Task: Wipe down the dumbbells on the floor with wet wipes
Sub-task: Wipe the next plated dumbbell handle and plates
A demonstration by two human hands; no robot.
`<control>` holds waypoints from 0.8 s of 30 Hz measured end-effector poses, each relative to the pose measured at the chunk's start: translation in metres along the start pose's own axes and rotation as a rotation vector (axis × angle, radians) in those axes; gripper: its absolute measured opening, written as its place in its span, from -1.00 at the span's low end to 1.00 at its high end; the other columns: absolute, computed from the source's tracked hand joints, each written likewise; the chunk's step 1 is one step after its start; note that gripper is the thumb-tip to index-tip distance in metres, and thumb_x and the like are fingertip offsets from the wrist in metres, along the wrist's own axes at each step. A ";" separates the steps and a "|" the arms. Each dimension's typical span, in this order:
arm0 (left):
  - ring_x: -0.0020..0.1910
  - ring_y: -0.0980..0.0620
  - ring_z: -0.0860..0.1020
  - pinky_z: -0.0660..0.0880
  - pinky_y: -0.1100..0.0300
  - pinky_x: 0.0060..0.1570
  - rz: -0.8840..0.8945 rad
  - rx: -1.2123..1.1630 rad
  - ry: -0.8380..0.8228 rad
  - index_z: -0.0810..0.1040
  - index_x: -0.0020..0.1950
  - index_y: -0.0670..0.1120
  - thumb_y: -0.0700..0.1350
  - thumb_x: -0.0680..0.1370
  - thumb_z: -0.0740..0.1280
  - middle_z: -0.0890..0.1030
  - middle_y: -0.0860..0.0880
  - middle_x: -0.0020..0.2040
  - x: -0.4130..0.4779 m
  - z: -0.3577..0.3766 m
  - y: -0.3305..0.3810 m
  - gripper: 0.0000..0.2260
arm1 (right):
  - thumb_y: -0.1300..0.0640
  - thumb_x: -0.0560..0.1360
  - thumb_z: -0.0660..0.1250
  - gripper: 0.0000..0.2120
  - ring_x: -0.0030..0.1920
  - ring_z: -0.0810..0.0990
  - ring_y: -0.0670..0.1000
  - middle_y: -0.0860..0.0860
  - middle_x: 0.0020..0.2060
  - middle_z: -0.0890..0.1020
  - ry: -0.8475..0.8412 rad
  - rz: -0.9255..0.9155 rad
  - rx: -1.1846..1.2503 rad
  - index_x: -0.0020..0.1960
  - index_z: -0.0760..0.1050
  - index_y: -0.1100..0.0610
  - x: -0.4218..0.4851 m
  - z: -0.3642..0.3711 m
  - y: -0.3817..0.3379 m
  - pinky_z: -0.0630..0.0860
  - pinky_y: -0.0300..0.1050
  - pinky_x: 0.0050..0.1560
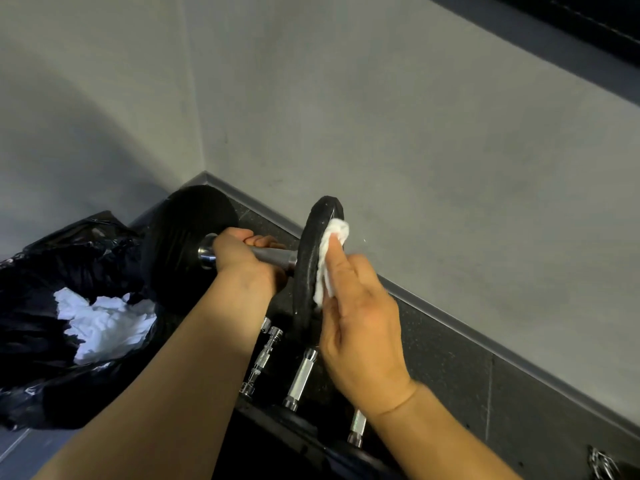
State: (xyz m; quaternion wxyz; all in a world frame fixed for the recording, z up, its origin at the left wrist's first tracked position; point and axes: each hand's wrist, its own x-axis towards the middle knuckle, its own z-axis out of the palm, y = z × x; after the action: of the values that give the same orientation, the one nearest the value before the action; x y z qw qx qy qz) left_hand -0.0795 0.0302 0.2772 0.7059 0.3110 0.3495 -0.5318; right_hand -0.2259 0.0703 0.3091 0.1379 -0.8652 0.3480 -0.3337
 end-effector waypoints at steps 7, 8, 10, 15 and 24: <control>-0.60 0.08 0.25 0.36 0.26 -0.33 -0.036 0.008 -0.033 0.20 -0.44 -0.02 -0.19 0.48 0.22 0.24 0.06 -0.56 0.000 -0.001 -0.011 -0.67 | 0.19 0.56 0.10 -0.58 -0.31 0.43 0.05 0.11 -0.14 0.50 -0.026 0.205 -0.145 0.40 0.36 0.17 0.046 0.002 0.040 0.41 -0.10 -0.28; -0.59 0.08 0.24 0.36 0.24 -0.30 -0.026 0.005 -0.036 0.20 -0.45 -0.02 -0.19 0.48 0.22 0.24 0.06 -0.55 0.000 0.000 -0.012 -0.67 | 0.21 0.57 0.13 -0.64 -0.28 0.42 0.05 0.11 -0.12 0.51 -0.050 0.276 -0.150 0.35 0.41 0.17 0.046 0.006 0.049 0.39 -0.11 -0.24; -0.58 0.08 0.21 0.34 0.21 -0.26 -0.012 -0.002 -0.051 0.17 -0.46 -0.01 -0.19 0.47 0.21 0.21 0.07 -0.53 0.003 0.000 -0.014 -0.65 | 0.21 0.58 0.16 -0.80 -0.25 0.43 0.05 0.12 -0.12 0.53 -0.091 0.417 -0.096 0.14 0.48 0.21 0.041 0.012 0.062 0.36 -0.14 -0.21; -0.56 0.09 0.17 0.25 0.24 -0.31 0.007 -0.058 -0.093 0.14 -0.50 -0.01 -0.19 0.43 0.20 0.19 0.08 -0.53 0.007 -0.001 -0.012 -0.65 | 0.31 0.55 0.15 -0.85 -0.23 0.49 0.05 0.05 -0.19 0.54 -0.285 0.631 0.046 -0.04 0.50 0.21 0.002 0.021 0.063 0.41 -0.21 -0.27; -0.61 0.09 0.12 0.13 0.36 -0.57 0.204 0.006 -0.109 0.08 -0.46 -0.01 -0.19 0.48 0.17 0.14 0.07 -0.56 -0.001 0.001 -0.005 -0.63 | 0.19 0.55 0.15 -0.76 -0.46 0.36 -0.04 -0.03 -0.45 0.44 -0.477 0.844 0.263 -0.26 0.48 0.14 -0.025 0.003 -0.001 0.29 -0.22 -0.44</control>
State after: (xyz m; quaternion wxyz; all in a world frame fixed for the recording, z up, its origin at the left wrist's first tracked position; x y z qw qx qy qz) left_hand -0.0839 0.0284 0.2785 0.7733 0.3177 0.2754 -0.4745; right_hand -0.2372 0.0886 0.2955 0.4444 -0.6764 0.5814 -0.0829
